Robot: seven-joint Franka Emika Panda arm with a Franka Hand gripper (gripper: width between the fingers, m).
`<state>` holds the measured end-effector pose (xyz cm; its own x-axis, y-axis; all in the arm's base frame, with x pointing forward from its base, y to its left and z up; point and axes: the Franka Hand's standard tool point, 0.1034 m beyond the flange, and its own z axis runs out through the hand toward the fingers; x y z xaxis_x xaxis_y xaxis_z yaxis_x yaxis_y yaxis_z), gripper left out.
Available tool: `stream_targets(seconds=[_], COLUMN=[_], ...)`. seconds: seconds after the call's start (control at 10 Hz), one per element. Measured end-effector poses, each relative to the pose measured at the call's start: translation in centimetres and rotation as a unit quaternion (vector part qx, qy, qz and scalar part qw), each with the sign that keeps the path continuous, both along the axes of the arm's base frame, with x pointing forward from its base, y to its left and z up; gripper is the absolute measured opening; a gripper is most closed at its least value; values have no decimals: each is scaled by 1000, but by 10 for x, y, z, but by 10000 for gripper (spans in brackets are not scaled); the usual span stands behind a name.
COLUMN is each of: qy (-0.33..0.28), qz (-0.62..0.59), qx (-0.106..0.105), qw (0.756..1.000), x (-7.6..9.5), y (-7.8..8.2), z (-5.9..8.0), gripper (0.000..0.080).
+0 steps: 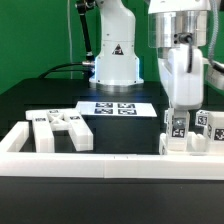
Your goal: Assemble chair
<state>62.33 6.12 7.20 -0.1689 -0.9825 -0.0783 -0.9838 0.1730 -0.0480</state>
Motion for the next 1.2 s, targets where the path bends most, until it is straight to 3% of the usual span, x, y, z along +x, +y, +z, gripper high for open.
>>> stream_targets(seconds=[0.6, 0.7, 0.8, 0.9, 1.2], qy=[7, 5, 6, 7, -18], qz=[-105, -85, -78, -48, 99], qx=[10, 9, 9, 8, -6], qw=[994, 996, 997, 999, 995], x=[0, 0, 0, -1, 2], y=[0, 0, 0, 0, 0], z=[0, -1, -1, 0, 0], gripper=[291, 478, 478, 613, 641])
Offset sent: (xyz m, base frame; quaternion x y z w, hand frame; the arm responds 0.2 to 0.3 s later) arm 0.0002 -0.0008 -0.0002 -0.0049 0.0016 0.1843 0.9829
